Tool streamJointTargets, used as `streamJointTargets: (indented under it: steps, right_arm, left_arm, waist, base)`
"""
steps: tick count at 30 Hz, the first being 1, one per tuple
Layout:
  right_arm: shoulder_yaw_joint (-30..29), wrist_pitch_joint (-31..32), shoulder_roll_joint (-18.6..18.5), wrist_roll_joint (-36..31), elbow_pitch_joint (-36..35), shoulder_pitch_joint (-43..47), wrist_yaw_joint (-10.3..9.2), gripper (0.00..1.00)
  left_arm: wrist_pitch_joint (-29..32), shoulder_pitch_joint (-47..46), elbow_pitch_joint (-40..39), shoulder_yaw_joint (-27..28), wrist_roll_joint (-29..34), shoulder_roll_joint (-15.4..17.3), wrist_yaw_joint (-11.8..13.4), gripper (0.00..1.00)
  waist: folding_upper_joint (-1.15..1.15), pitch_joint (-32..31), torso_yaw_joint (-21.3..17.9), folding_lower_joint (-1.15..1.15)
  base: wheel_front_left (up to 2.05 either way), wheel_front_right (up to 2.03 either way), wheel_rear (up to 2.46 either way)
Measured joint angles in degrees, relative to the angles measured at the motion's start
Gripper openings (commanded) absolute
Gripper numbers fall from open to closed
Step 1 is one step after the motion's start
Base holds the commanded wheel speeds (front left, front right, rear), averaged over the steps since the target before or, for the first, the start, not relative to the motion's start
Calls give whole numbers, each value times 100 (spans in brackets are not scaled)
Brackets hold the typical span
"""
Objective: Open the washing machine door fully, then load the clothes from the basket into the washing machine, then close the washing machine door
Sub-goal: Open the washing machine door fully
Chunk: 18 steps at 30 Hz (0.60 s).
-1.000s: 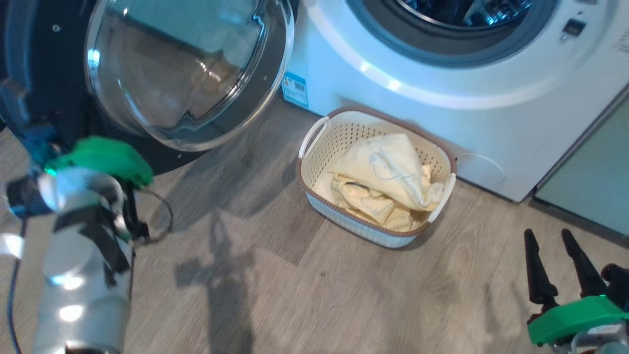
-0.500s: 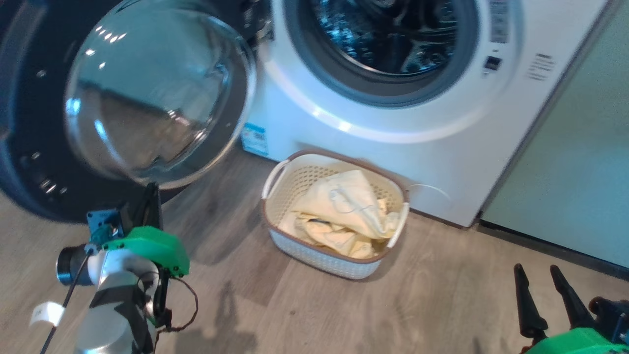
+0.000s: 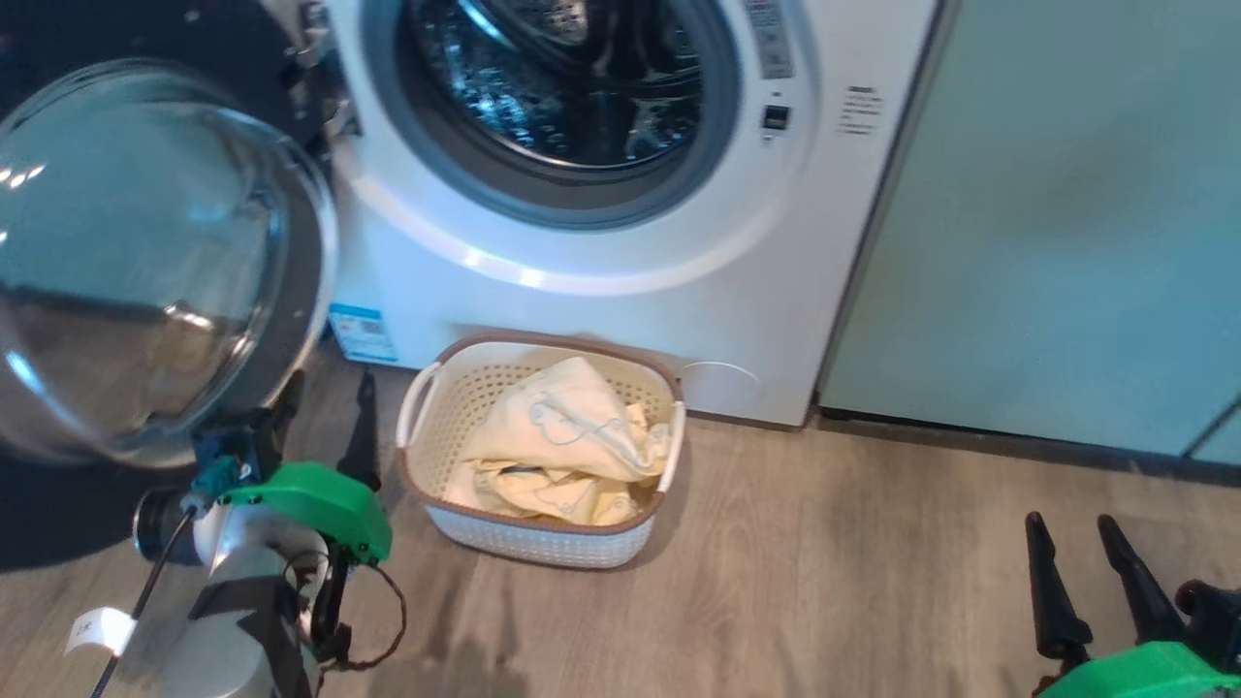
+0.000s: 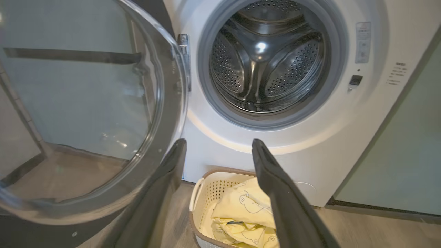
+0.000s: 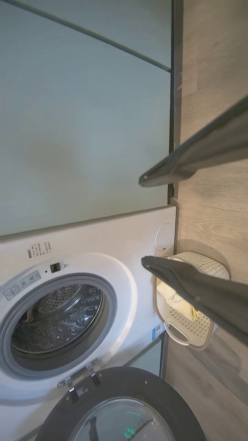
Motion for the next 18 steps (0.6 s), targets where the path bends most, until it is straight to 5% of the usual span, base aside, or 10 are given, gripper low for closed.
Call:
streamJointTargets:
  steps: [18]
  right_arm:
    - [-277,0,21,-170,-237,6,0,100]
  left_arm:
    - [1,219,-1,-34,15,21,-114,100]
  waist:
    - [0,-72,-741,0]
  base:
    - [0,0,0]
